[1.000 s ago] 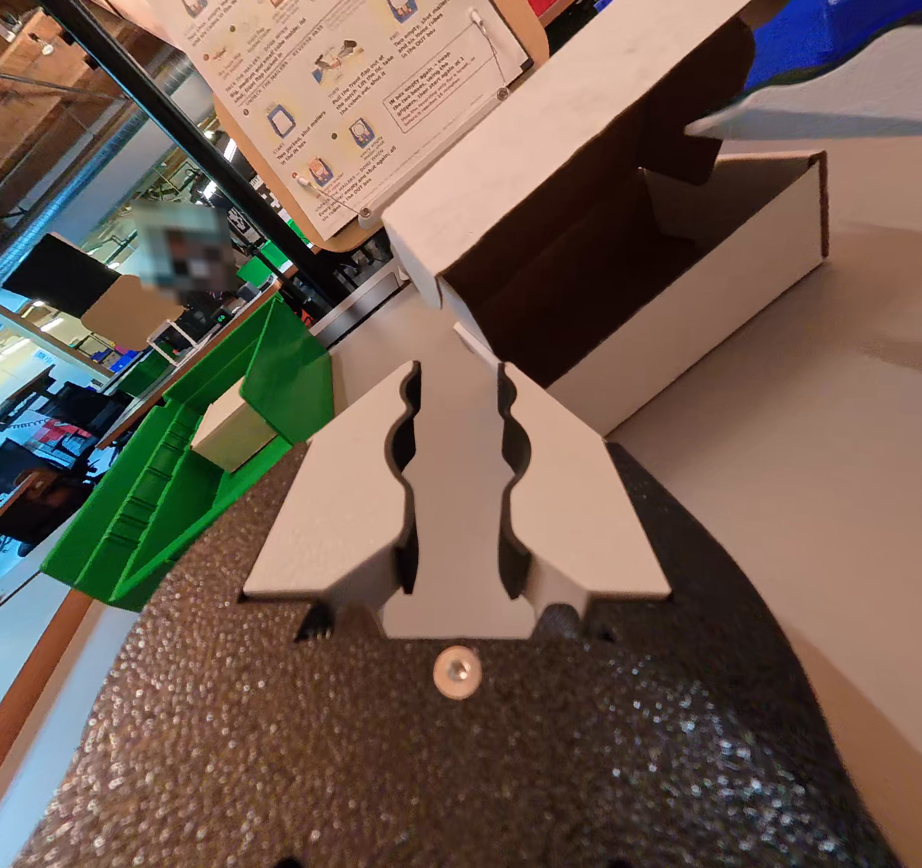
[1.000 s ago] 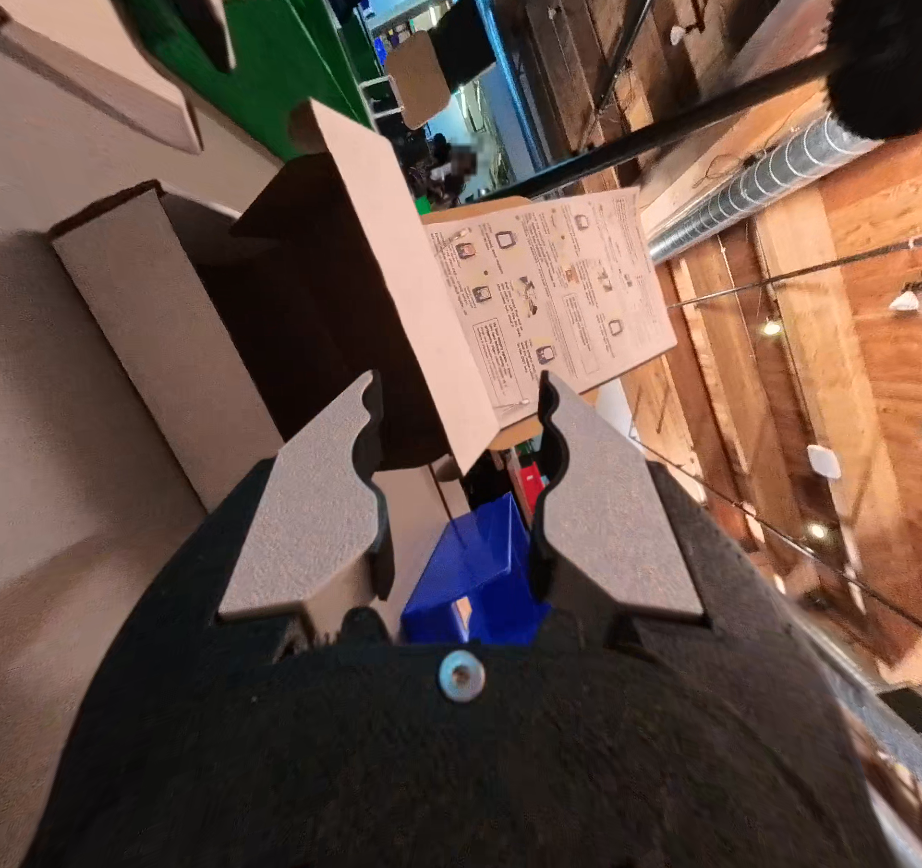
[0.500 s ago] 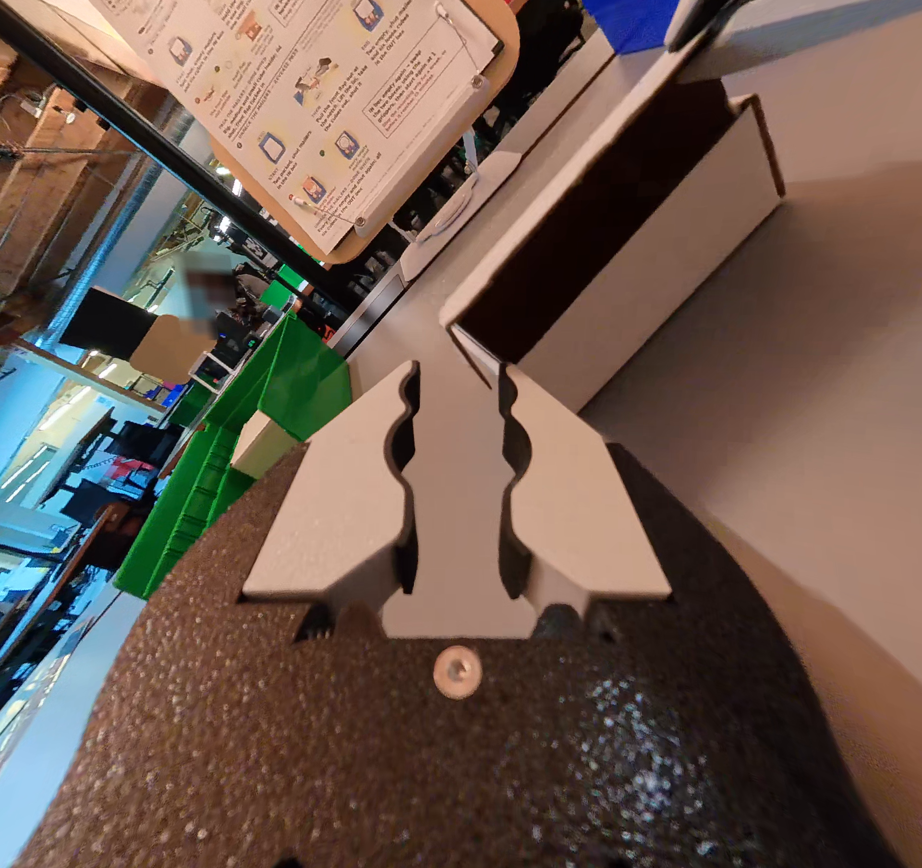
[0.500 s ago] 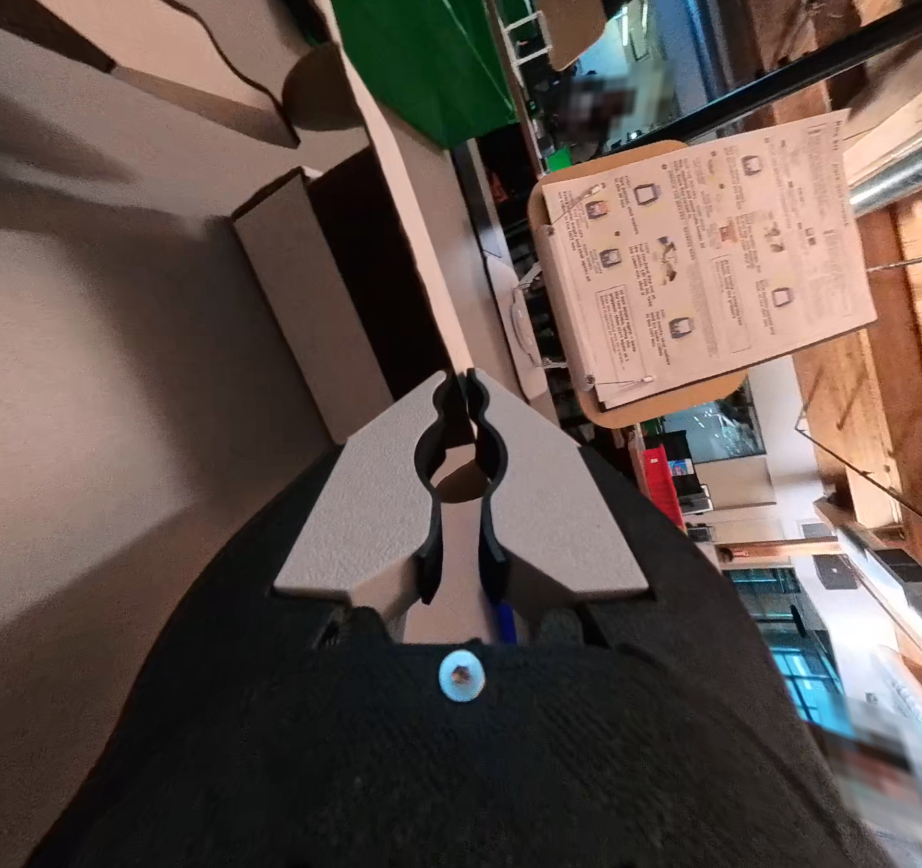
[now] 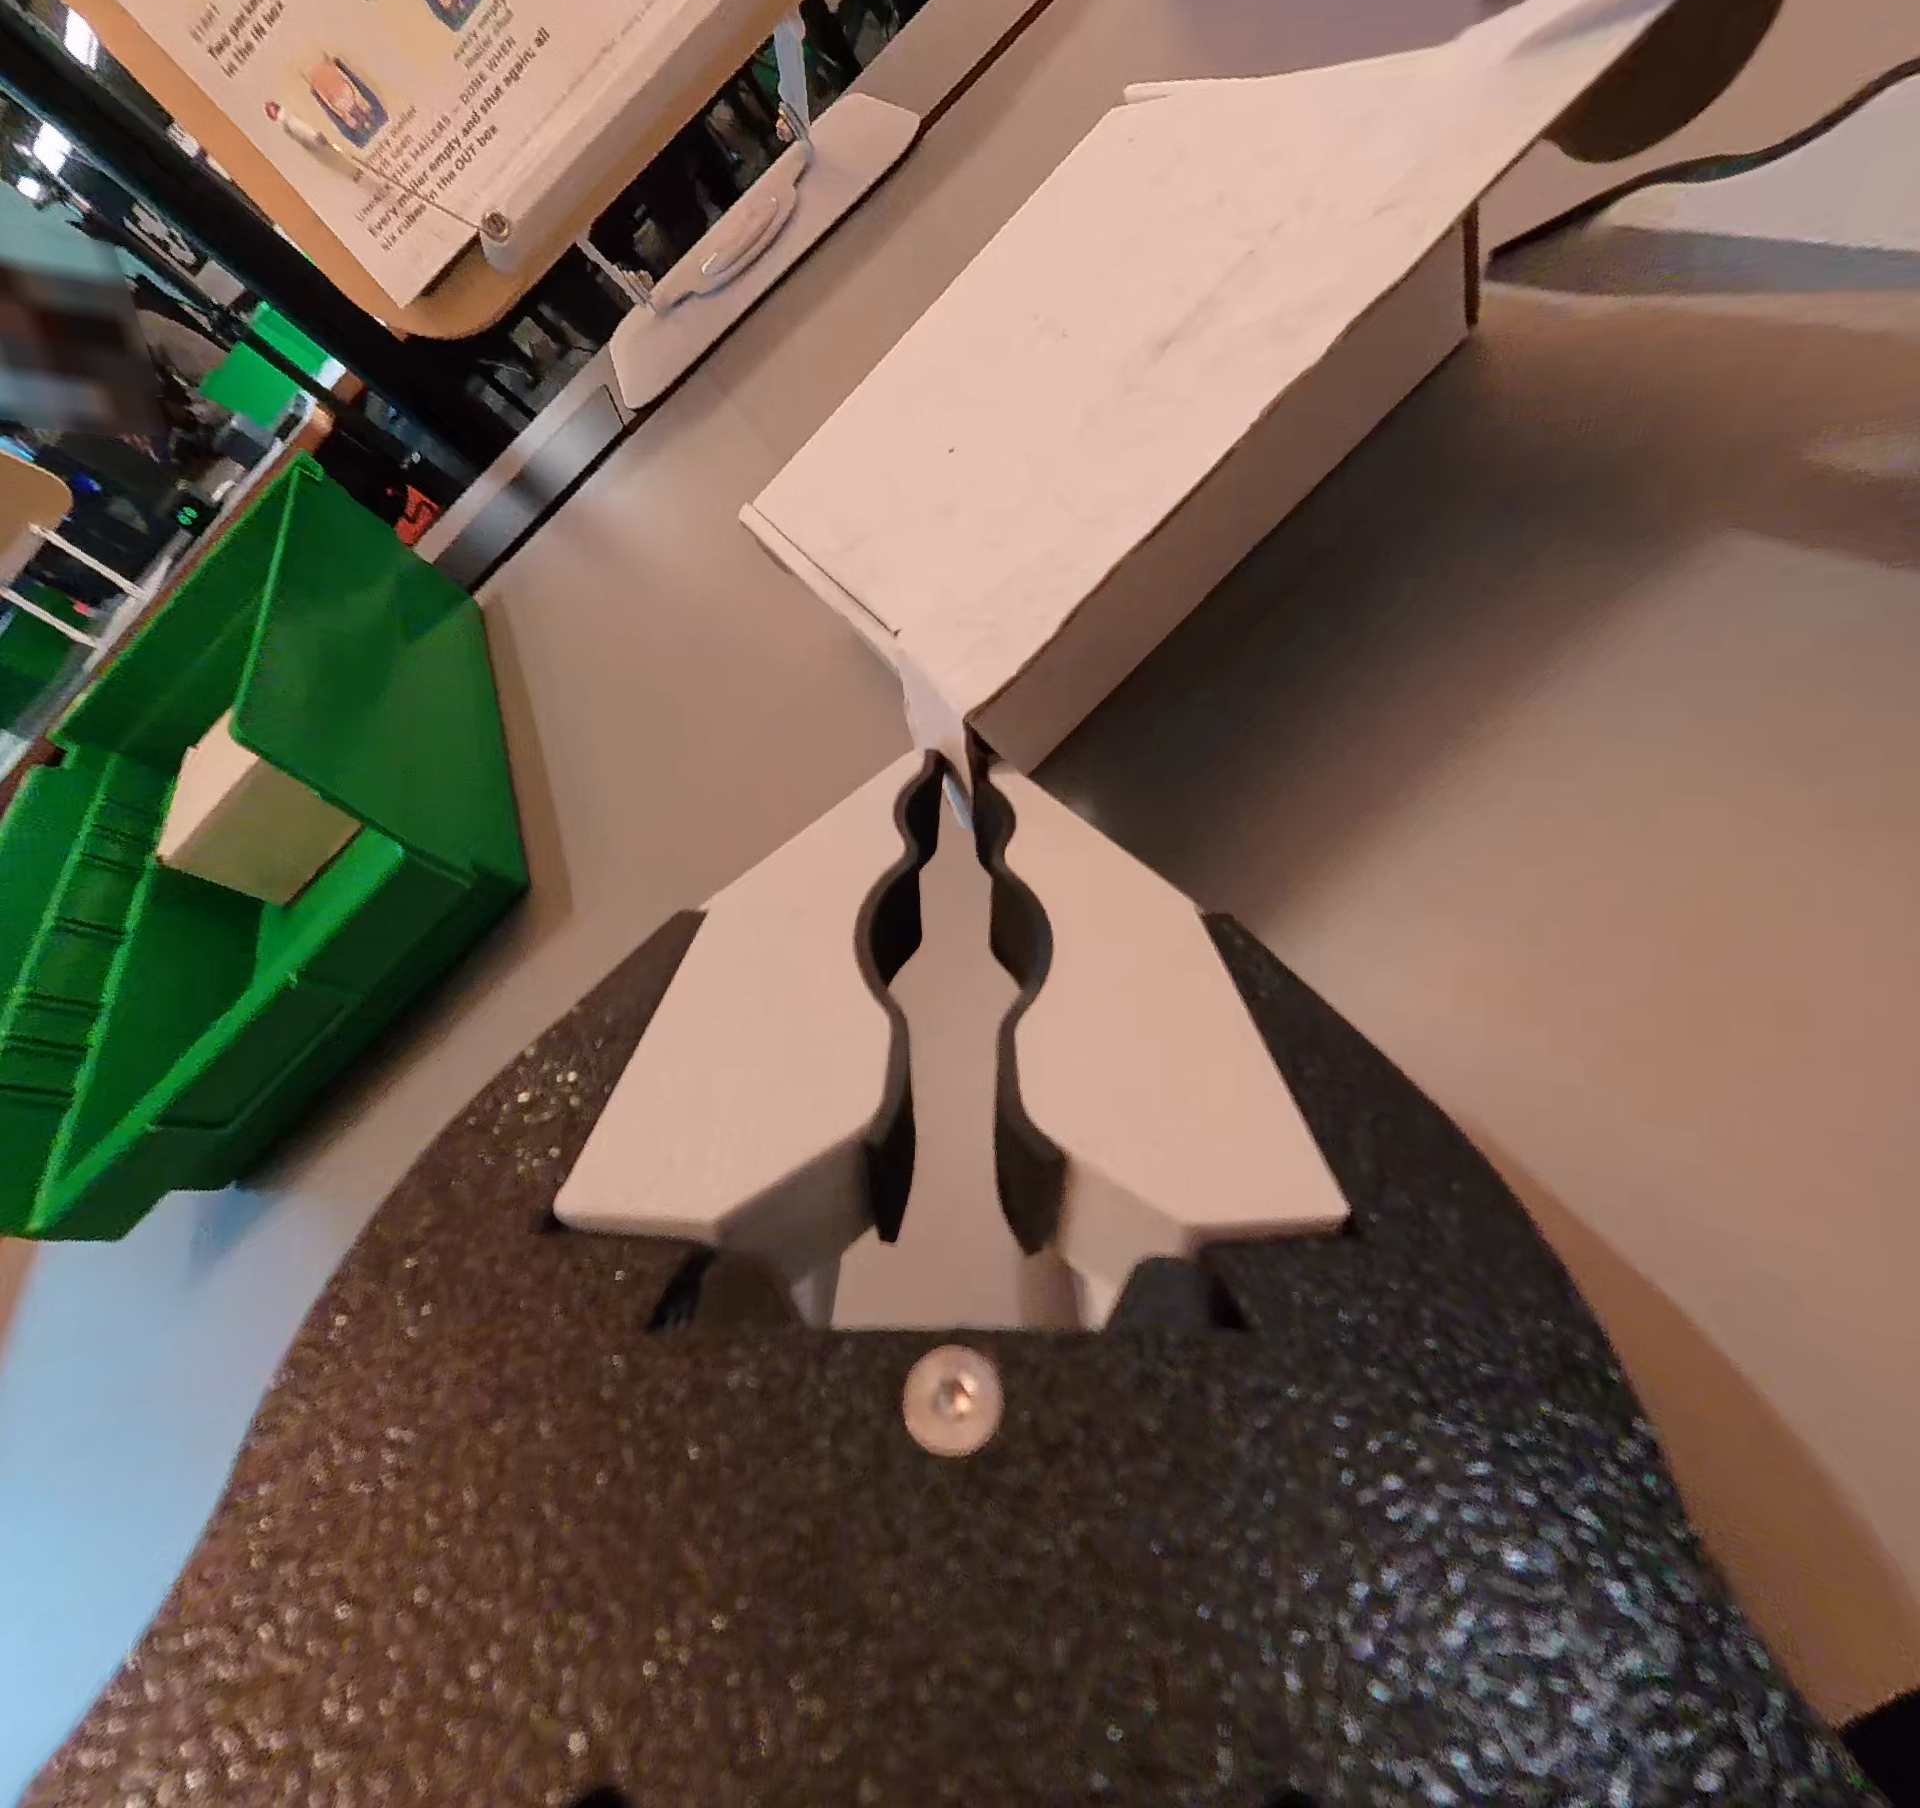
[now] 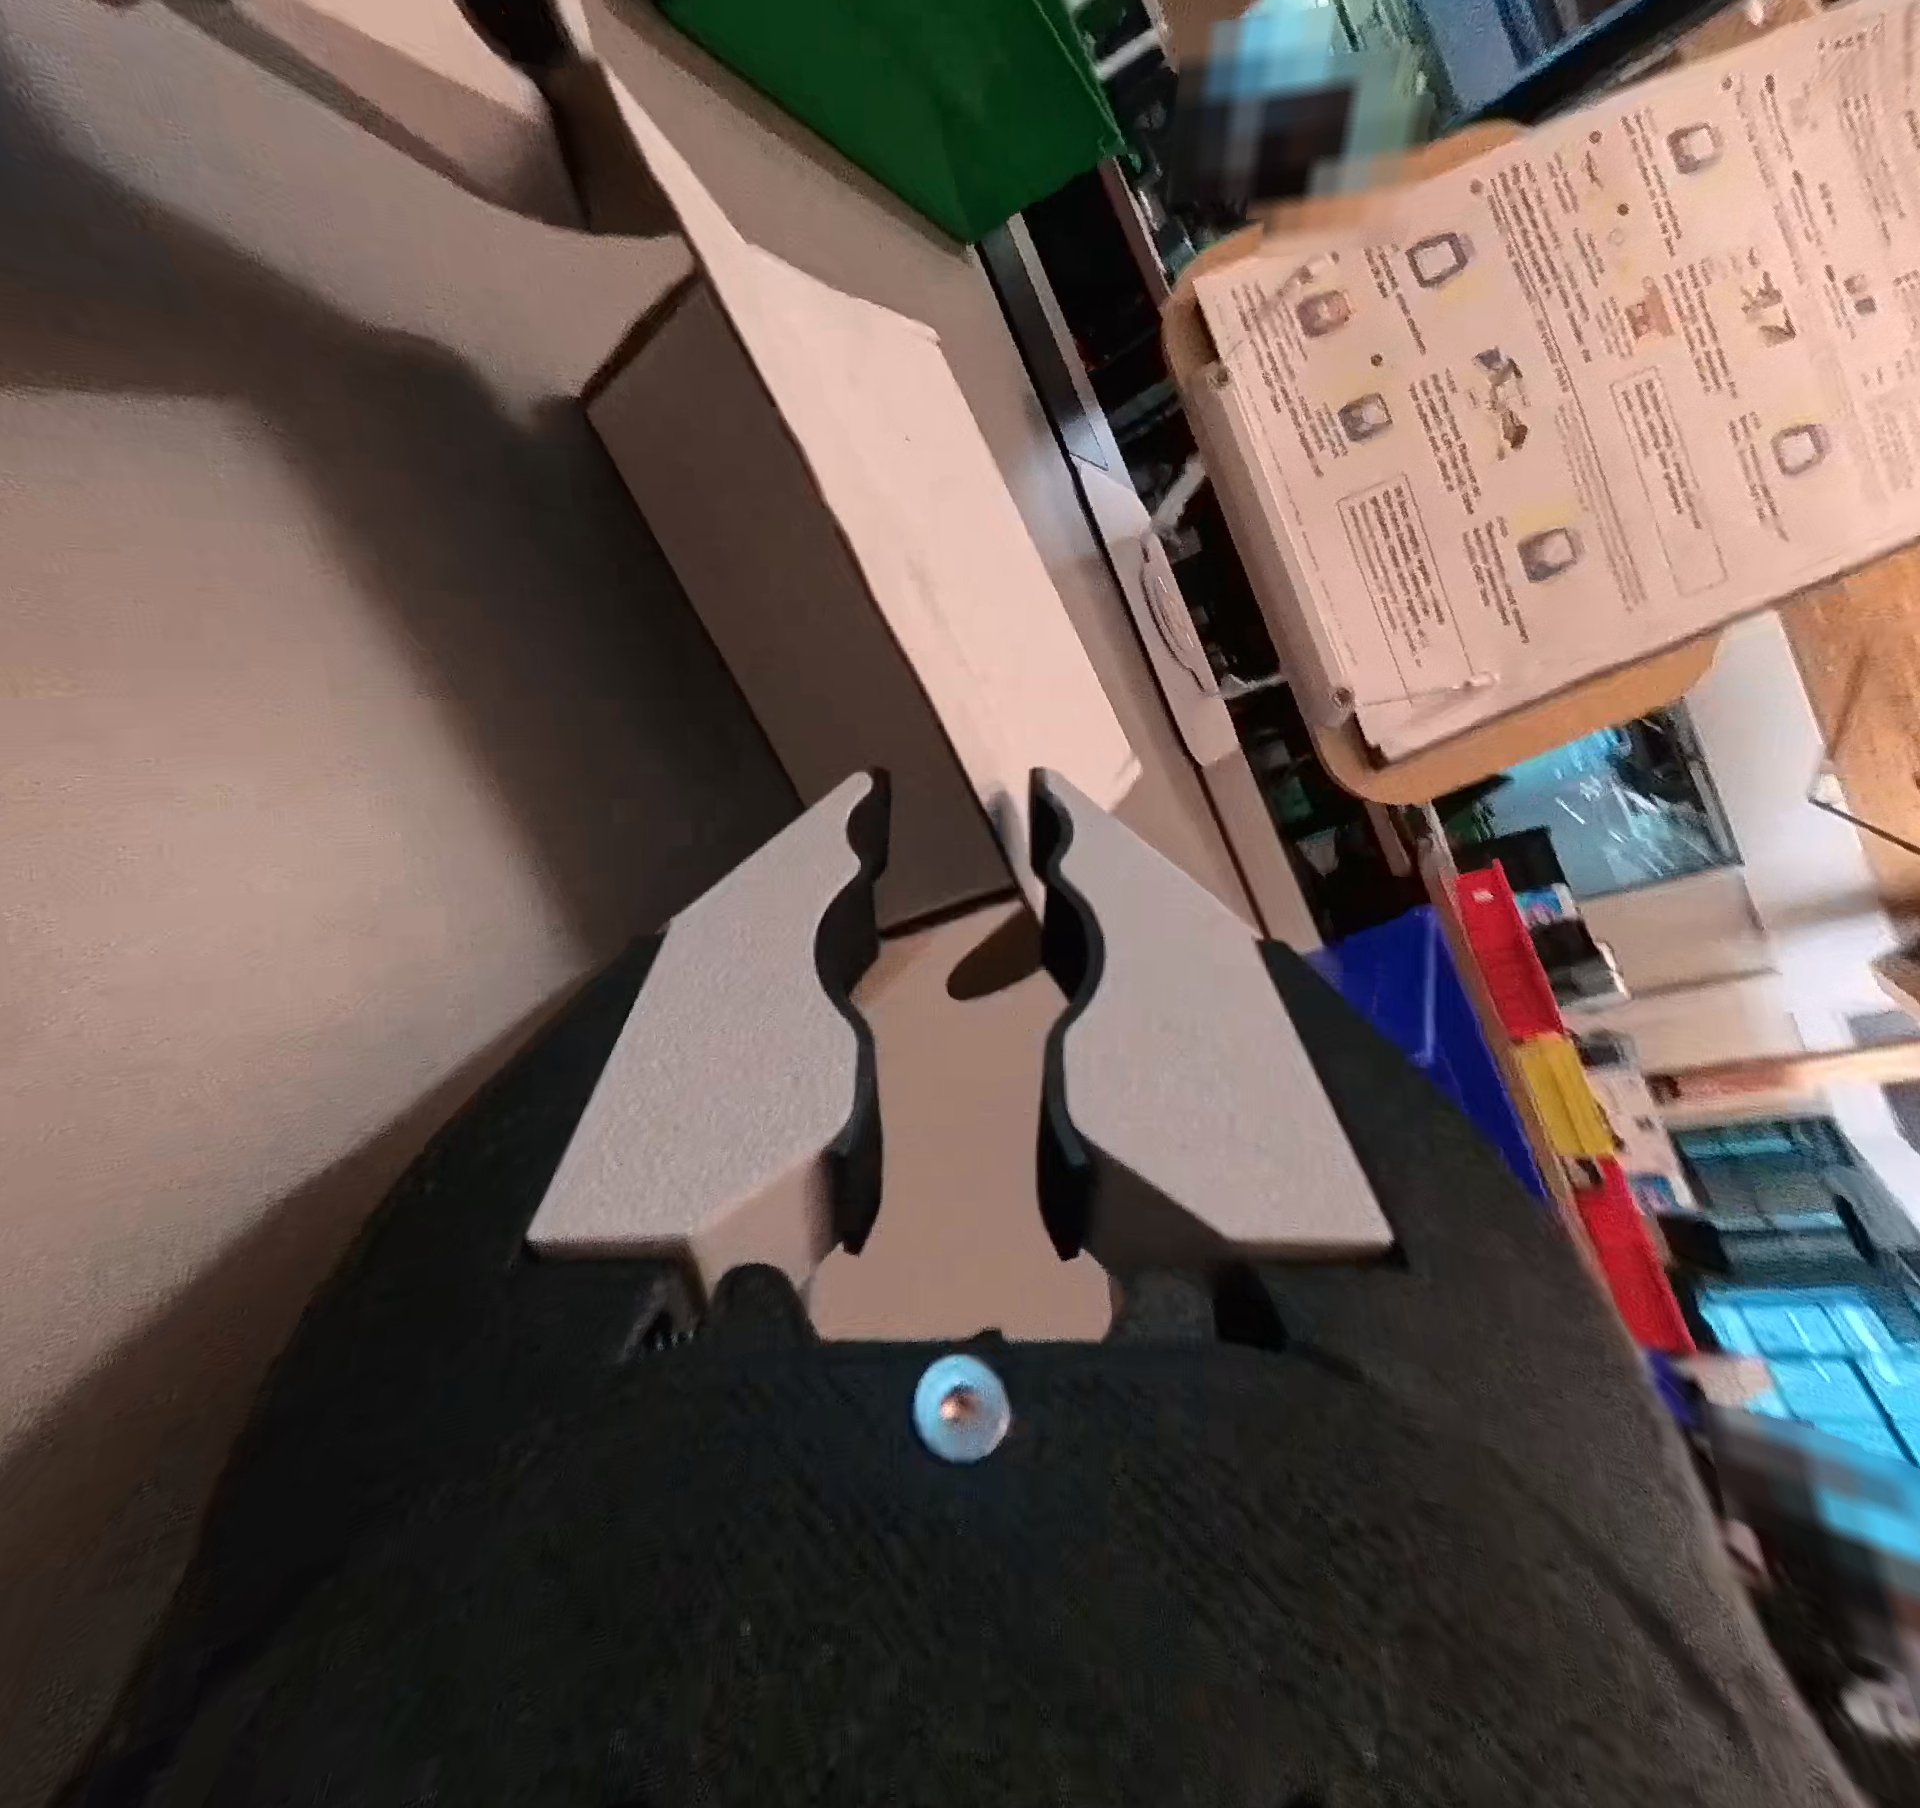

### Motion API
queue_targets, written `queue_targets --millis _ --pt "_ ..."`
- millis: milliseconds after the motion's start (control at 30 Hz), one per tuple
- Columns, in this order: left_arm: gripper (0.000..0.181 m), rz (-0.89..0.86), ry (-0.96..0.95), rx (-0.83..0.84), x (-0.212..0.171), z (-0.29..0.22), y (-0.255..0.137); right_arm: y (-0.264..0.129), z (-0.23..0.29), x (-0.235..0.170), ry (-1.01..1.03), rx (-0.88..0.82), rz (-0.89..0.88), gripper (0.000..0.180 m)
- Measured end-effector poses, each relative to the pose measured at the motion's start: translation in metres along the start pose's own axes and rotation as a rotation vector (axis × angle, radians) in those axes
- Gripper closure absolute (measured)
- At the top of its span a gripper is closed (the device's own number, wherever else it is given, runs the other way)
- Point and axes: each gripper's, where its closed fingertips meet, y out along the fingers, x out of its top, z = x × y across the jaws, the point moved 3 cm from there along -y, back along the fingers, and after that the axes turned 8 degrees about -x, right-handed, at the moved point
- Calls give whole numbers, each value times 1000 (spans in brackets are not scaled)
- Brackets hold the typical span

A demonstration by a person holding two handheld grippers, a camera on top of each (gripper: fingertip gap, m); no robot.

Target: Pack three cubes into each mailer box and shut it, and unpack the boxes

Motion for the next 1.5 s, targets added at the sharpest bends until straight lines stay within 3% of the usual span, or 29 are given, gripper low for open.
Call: queue_targets --millis 67,100,200,267,667,833,933,1033,1267,1400,1500 --pt "178 -5 -40 -16 0 2 0 -2 -15 -18 -33 -124 96 135" --pt "178 -8 -61 -28 0 2 1 -3 -18 -25 -25 -145 130 134" --pt "179 -8 -91 -55 1 5 1 -5 -4 -31 144 -16 124 155" --pt "179 -2 -88 -57 1 7 2 -7 -7 -34 204 -44 145 166" --pt "176 -6 -180 -102 1 0 7 -4 -5 -35 546 12 220 171" --pt "175 -6 -332 -188 -1 -2 13 2 4 -34 620 146 238 165" --pt "176 18 -331 -191 -6 -1 16 3 5 -32 684 253 199 159" --pt "174 29 -295 -218 -6 -4 18 -1 4 -28 752 356 140 131" --pt "136 18 -190 -394 -12 -15 7 -26 -10 -40 843 504 128 111" --pt "127 -78 -386 -553 -6 -6 -8 -28 -21 -52 866 468 131 125" --pt "127 -92 -526 -547 -3 8 -3 -19 -25 -53 986 491 141 130"
